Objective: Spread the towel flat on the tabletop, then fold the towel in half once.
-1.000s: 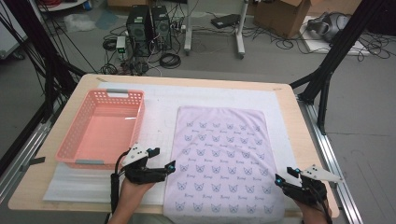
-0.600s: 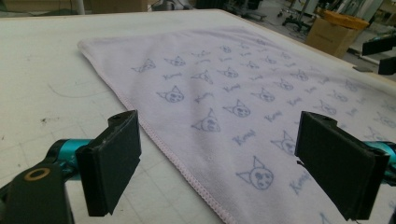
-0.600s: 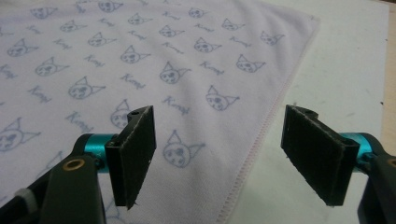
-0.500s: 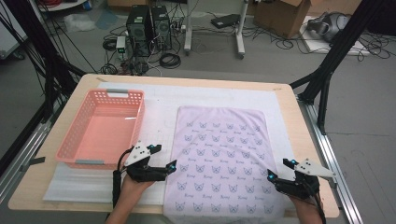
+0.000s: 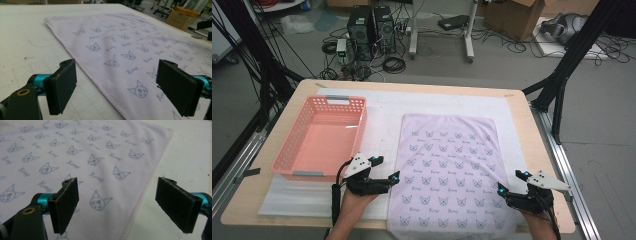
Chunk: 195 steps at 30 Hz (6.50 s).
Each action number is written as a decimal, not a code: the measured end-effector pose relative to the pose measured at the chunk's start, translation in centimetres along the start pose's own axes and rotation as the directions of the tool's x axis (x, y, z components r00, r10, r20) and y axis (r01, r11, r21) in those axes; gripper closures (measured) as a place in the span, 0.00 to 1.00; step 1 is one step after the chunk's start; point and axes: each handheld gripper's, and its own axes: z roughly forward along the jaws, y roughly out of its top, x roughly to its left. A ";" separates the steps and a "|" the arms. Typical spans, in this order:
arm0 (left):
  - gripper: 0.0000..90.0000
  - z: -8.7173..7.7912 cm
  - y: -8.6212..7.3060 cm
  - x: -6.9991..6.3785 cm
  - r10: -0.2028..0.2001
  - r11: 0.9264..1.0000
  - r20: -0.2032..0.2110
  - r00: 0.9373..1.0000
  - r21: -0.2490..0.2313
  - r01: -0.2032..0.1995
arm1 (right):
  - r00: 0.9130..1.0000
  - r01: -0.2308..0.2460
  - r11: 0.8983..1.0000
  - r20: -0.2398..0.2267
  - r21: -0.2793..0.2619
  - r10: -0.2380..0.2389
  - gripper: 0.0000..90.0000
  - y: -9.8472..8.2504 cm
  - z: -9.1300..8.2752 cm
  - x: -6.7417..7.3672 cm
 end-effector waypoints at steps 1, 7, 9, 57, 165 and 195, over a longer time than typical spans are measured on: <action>0.19 0.1 0.0 0.0 0.000 1.000 0.001 1.000 0.001 0.000 | 1.000 0.002 1.000 0.002 -0.003 -0.002 0.20 0.0 0.0 0.0; 0.19 0.6 0.0 0.0 -0.002 1.000 0.008 1.000 0.018 0.002 | 1.000 -0.009 1.000 0.008 0.005 0.009 0.19 -0.2 -0.1 -0.2; 0.19 0.7 0.0 -0.1 -0.007 1.000 0.010 1.000 0.015 0.007 | 1.000 -0.009 1.000 0.009 0.004 0.009 0.20 -0.2 -0.2 -0.2; 0.77 12.5 4.7 4.1 0.104 0.942 -0.216 0.971 0.335 -0.027 | 0.989 -0.119 0.954 0.117 0.276 0.090 0.52 6.7 12.4 -7.1; 0.70 9.2 3.4 2.5 -0.116 0.936 -0.111 0.987 0.322 0.146 | 0.982 -0.184 0.935 0.095 0.303 0.162 0.66 5.8 8.9 -4.6; 0.94 0.2 3.3 -1.3 -0.051 0.994 0.045 0.998 0.094 0.047 | 0.997 -0.074 0.995 -0.017 0.065 0.075 1.00 3.5 -1.6 -1.5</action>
